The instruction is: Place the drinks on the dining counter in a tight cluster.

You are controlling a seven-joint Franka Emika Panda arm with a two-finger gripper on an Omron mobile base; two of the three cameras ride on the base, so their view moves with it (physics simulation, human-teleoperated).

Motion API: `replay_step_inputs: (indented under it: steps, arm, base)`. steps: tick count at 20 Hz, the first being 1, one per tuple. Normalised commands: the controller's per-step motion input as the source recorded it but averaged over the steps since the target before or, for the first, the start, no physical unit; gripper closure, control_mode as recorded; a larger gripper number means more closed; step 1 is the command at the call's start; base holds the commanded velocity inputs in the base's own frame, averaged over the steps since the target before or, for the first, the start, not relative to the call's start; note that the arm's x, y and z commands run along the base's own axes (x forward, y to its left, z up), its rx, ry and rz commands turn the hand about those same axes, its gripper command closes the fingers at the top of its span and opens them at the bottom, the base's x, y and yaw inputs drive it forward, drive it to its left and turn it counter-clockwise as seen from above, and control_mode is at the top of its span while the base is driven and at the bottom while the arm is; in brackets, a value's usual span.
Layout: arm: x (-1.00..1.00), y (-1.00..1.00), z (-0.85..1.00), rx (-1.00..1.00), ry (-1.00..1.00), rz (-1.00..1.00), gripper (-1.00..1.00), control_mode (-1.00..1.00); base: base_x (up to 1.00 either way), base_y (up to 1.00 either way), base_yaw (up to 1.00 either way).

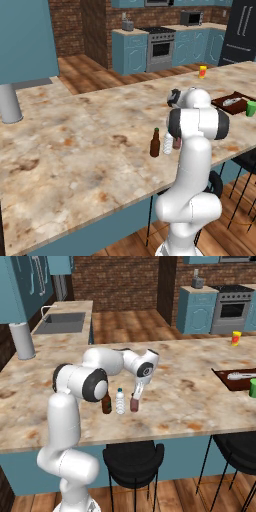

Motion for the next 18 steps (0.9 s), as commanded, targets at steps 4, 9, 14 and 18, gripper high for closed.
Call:
replay_step_inputs:
  steps: [4,9,14,18]
  arm:
    - [-0.01,0.0,0.0,0.0,0.0,0.0,1.0,-1.0]
    - [0.0,0.0,0.0,0.0,0.0,0.0,-1.0,-1.0]
    - [0.0,0.0,0.0,0.0,0.0,0.0,-1.0,-1.0]
    - [-0.02,0.0,0.0,0.0,0.0,0.0,-1.0,-1.0]
  base:
    - [0.0,0.0,0.0]
    - [0.0,0.0,0.0]
    - [0.0,0.0,0.0]
    - [0.0,0.0,0.0]
